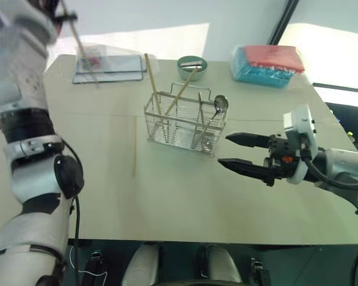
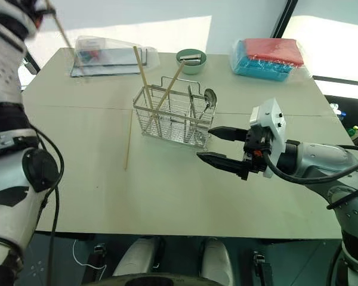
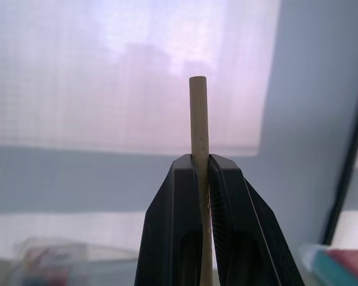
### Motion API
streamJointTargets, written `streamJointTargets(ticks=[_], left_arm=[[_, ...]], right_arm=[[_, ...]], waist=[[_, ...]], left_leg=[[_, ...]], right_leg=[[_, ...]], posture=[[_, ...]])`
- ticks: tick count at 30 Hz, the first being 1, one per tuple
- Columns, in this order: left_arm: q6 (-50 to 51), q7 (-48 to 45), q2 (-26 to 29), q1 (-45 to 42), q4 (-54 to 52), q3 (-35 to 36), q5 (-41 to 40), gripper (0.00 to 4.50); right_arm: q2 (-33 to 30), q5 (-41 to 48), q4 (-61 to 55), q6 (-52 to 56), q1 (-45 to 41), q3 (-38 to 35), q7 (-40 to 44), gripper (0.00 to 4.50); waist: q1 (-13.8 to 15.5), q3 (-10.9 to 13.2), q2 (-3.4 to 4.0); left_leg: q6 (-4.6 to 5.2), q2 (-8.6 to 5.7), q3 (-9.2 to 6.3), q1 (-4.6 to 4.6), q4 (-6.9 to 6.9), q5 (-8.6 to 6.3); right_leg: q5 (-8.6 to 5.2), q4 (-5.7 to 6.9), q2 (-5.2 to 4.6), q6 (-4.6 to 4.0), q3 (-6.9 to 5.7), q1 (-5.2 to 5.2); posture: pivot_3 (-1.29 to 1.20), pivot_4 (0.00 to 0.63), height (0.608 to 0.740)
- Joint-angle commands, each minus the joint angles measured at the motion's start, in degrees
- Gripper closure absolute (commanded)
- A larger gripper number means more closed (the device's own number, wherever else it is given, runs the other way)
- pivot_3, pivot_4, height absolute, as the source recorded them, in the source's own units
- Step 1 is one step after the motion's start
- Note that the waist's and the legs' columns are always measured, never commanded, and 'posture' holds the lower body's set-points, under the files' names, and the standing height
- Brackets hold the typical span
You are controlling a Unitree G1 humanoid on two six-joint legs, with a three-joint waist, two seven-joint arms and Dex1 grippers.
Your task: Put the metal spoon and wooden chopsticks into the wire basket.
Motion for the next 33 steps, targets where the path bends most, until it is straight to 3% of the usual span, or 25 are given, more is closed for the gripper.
streamJointTargets(ticks=[1, 8, 20, 25, 29, 30, 33], left_arm=[[-0.6, -4.2, -2.5, -1.0, -4.3, -4.8, -1.1, 4.49], [-1.9, -9.6, -8.1, 2.5, -7.5, -11.5, -1.1, 4.49], [-4.2, -9.7, -13.8, 13.0, -9.8, -14.8, 0.6, 4.49], [-3.0, -9.7, -14.6, 17.5, -13.8, -16.2, 0.4, 2.41], [-1.2, -8.3, -14.3, 17.8, -15.8, -15.4, -0.3, 0.34], [-0.8, -8.0, -14.1, 17.7, -16.4, -15.2, -0.5, 0.13], [2.1, -6.9, -12.2, 16.3, -18.3, -13.8, -1.7, 0.13]], right_arm=[[0.1, 1.6, -2.8, -0.7, 0.5, -1.2, -1.8, 1.01], [0.3, 2.9, -4.6, -1.1, 2.1, -1.7, -5.1, 1.01], [0.3, 4.9, -6.5, -2.3, 4.4, -2.6, -10.4, 1.01], [0.1, 4.9, -5.4, -2.4, 3.6, -2.8, -11.2, 1.01], [0.2, 4.6, -4.4, -2.4, 2.7, -2.3, -11.3, 1.01], [0.2, 4.5, -4.1, -2.5, 2.6, -2.2, -11.2, 1.01], [0.3, 3.8, -3.3, -2.6, 1.7, -1.3, -10.8, 1.01]], waist=[[-0.3, 0.0, 0.1], [-0.7, 0.0, 0.18], [-0.5, 0.0, 0.16], [-0.5, 0.0, 0.17], [-0.4, 0.0, 0.17], [-0.4, 0.0, 0.17], [-0.5, 0.0, 0.18]], left_leg=[[0.02, 0.0, 0.01, 0.05, 0.0, 0.0], [0.07, 0.11, 0.03, 0.1, -0.03, 0.03], [0.15, 0.1, 0.0, 0.05, 0.04, 0.0], [0.18, 0.1, 0.0, 0.04, 0.03, -0.02], [0.19, 0.1, -0.01, 0.04, 0.05, -0.02], [0.19, 0.1, -0.01, 0.03, 0.06, -0.02], [0.2, 0.1, -0.01, 0.04, 0.05, -0.03]], right_leg=[[0.0, 0.01, 0.01, 0.0, 0.0, 0.04], [0.0, 0.1, 0.16, 0.0, 0.01, -0.02], [-0.01, 0.06, 0.26, -0.01, 0.02, 0.0], [-0.01, 0.06, 0.26, -0.02, 0.03, -0.02], [-0.01, 0.06, 0.26, -0.03, 0.03, 0.0], [-0.01, 0.05, 0.26, -0.03, 0.03, 0.0], [-0.01, 0.06, 0.27, -0.03, 0.03, 0.0]], posture=[[0.0, 0.15, 0.667], [0.0, 0.15, 0.667], [0.0, 0.15, 0.667], [0.0, 0.15, 0.667], [0.0, 0.15, 0.667], [0.0, 0.15, 0.667], [0.0, 0.15, 0.667]])
